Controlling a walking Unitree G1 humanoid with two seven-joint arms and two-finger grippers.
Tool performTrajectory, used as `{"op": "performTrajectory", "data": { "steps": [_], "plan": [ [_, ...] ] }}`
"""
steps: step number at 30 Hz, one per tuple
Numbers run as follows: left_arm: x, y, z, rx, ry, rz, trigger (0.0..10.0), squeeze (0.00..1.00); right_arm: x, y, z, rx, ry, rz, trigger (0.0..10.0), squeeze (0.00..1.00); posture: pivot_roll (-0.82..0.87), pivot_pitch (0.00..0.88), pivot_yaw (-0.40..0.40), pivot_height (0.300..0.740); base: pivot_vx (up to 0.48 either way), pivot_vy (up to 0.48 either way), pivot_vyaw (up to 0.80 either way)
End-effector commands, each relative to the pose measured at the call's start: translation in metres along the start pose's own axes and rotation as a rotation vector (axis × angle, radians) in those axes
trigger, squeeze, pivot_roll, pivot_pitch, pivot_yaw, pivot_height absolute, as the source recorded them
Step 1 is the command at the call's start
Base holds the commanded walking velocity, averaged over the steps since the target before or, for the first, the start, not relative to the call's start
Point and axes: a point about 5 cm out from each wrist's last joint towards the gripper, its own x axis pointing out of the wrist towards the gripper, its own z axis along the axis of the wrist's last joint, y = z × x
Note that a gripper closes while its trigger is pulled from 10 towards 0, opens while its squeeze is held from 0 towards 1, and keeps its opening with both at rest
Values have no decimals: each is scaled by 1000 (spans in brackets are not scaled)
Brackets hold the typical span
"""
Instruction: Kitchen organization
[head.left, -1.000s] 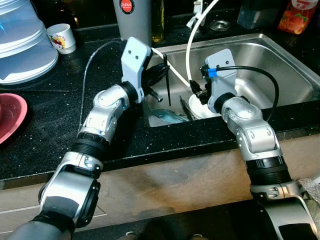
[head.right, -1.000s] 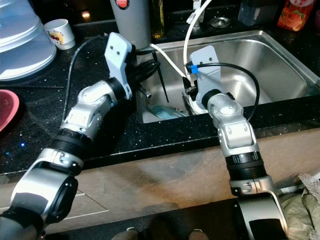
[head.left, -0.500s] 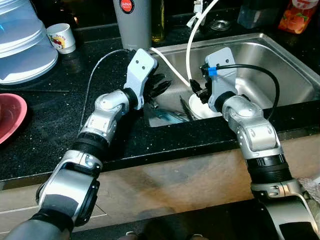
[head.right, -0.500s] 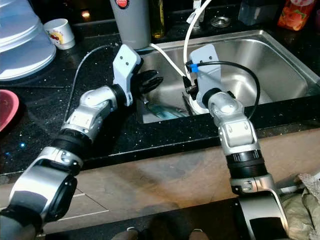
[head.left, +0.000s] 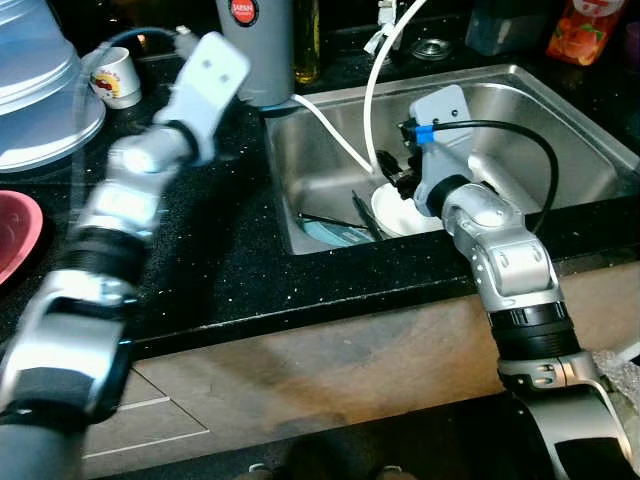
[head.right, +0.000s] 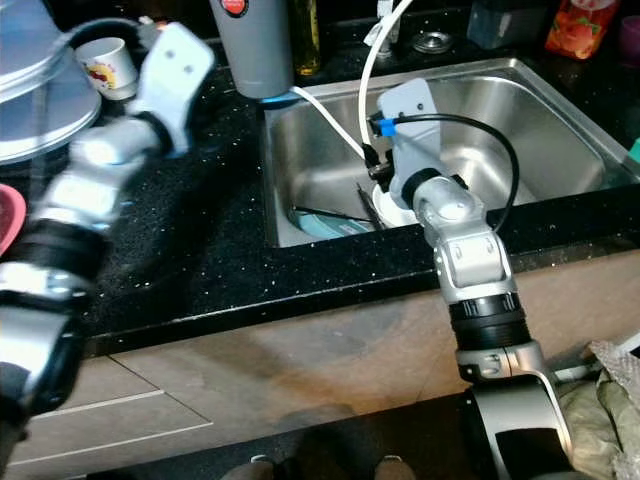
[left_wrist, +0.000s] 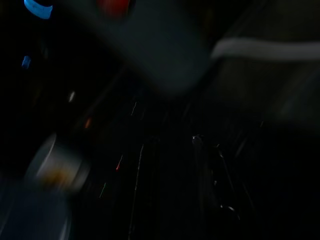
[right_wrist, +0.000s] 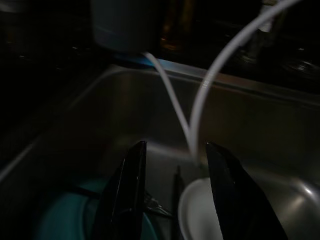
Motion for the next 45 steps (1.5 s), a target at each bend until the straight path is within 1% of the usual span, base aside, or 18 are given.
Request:
{"op": "performTrajectory", "data": {
  "steps": [1, 10, 11, 12, 14, 15, 16, 17, 25, 26, 27, 28, 29, 30, 31, 33, 40, 45],
  "plan": [
    [-11, 9, -17, 75, 102, 1, 10000, 0, 5, 12, 5, 14, -27, 56, 10000, 0, 20, 121, 12, 740, 0, 0, 0],
    [-37, 34, -44, 170, 278, 27, 10000, 47, 10, 22, 8, 51, -36, 108, 10000, 0, 31, 119, -18, 740, 0, 0, 0],
    [-39, 36, -46, 174, 298, 32, 10000, 173, 11, 22, 9, 58, -36, 111, 10000, 0, 33, 118, -18, 740, 0, 0, 0],
    [-41, 38, -48, 174, 315, 33, 10000, 937, 11, 23, 9, 68, -37, 114, 10000, 0, 33, 118, -18, 740, 0, 0, 0],
    [-42, 39, -50, 173, 329, 35, 10000, 1000, 12, 23, 9, 75, -39, 116, 10000, 0, 33, 118, -17, 740, 0, 0, 0],
    [-44, 41, -51, 180, 345, 40, 10000, 1000, 12, 23, 10, 79, -40, 117, 10000, 0, 33, 118, -17, 740, 0, 0, 0],
    [-44, 42, -54, 180, 364, 54, 10000, 678, 12, 23, 10, 87, -41, 117, 10000, 0, 35, 118, -17, 740, 0, 0, 0],
    [-45, 44, -57, 176, 381, 66, 10000, 0, 12, 23, 10, 92, -41, 117, 10000, 0, 37, 119, -16, 740, 0, 0, 0],
    [-40, 46, -74, 93, 449, 107, 10000, 0, 11, 21, 9, 108, -41, 113, 10000, 0, 36, 123, -3, 740, 0, 0, 0],
    [-40, 46, -76, 84, 467, 110, 10000, 275, 11, 20, 9, 109, -41, 112, 10000, 0, 32, 122, 2, 740, 0, 0, 0],
    [-40, 46, -76, 84, 467, 110, 10000, 275, 11, 20, 9, 109, -41, 112, 10000, 0, 32, 122, 2, 740, 0, 0, 0],
    [-40, 47, -81, 31, 500, 144, 10000, 1000, 10, 19, 9, 106, -43, 108, 10000, 0, 30, 122, 4, 740, 0, 0, 0],
    [-41, 49, -83, 53, 520, 162, 10000, 565, 9, 19, 9, 104, -45, 106, 10000, 0, 25, 122, 9, 740, 0, 0, 0],
    [-42, 50, -85, 72, 531, 173, 10000, 565, 9, 18, 9, 104, -45, 106, 10000, 0, 25, 122, 9, 740, 0, 0, 0],
    [-42, 49, -87, 14, 537, 184, 10000, 0, 8, 18, 9, 103, -46, 105, 10000, 0, 23, 119, 10, 740, 0, 0, 0],
    [-42, 44, -91, -98, 552, 188, 10000, 0, 7, 15, 9, 98, -46, 101, 10000, 0, 23, 118, 9, 740, 0, 0, 0],
    [-44, 35, -100, -159, 599, 163, 10000, 0, 7, 14, 9, 88, -50, 103, 10000, 0, 20, 114, 8, 740, 0, 0, 0],
    [-45, 23, -107, -325, 645, 102, 10000, 0, 7, 14, 11, 75, -58, 115, 10000, 0, 20, 112, 6, 740, 0, 0, 0]
  ]
}}
